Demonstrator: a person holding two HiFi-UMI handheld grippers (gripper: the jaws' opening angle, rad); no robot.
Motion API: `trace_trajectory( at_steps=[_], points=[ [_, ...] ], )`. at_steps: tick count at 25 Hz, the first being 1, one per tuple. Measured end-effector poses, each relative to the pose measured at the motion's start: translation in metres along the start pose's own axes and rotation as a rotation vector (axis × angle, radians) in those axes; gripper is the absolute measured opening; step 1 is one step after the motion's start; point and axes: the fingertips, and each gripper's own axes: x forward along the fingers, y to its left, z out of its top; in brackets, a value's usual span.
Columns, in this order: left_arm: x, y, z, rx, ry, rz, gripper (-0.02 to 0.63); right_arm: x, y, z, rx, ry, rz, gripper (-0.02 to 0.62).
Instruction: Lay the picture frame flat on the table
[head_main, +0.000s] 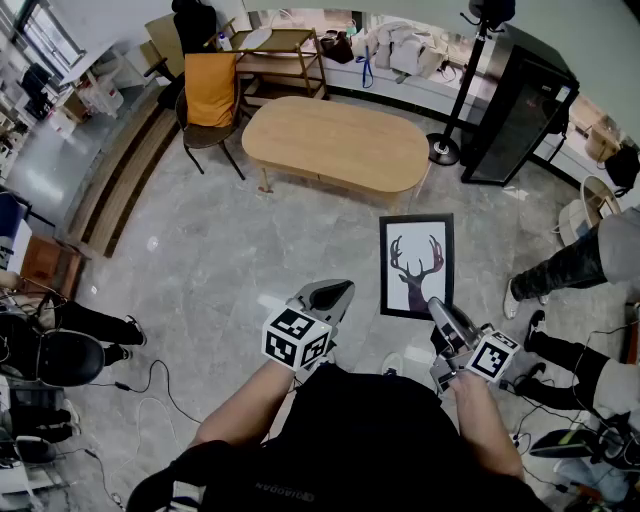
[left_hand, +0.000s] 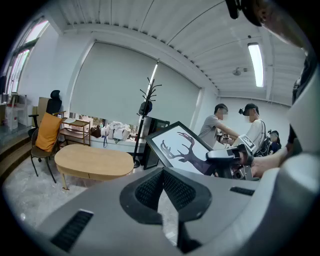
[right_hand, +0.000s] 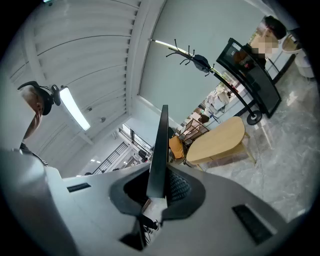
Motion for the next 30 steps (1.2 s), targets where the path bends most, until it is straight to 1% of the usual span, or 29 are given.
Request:
trace_trajectory(
  at_steps=[8, 13, 22, 24, 26, 28, 30],
  points=[
    [0.000, -0.002, 0.003, 0.014, -0.001, 0.020, 0.000, -0.001, 0.002, 0.003, 0.011, -0.001, 0.010, 0.026],
    [0.001, -0.005, 0.001, 0.022, 0.005, 0.017, 0.000, -0.001, 0.002, 0.003, 0.013, -0.005, 0.007, 0.026],
    [-0.002, -0.011, -0.005, 0.008, 0.012, 0.011, 0.000, 0.001, 0.008, 0.006, -0.009, -0.009, 0.016, 0.026],
    [-0.003, -0.009, -0.005, 0.007, 0.008, 0.009, 0.000, 0.004, 0.011, 0.006, -0.012, -0.019, 0.030, 0.026],
    [-0.007, -0.002, -0.004, -0.002, 0.006, 0.009, 0.000, 0.008, 0.016, 0.006, 0.005, -0.040, 0.059, 0.026],
    [-0.011, 0.002, -0.003, -0.022, 0.003, 0.007, 0.000, 0.010, 0.021, 0.007, 0.042, -0.054, 0.081, 0.026],
    [-0.013, 0.004, -0.005, -0.040, 0.003, 0.004, 0.000, 0.010, 0.022, 0.004, 0.055, -0.049, 0.083, 0.028]
  ],
)
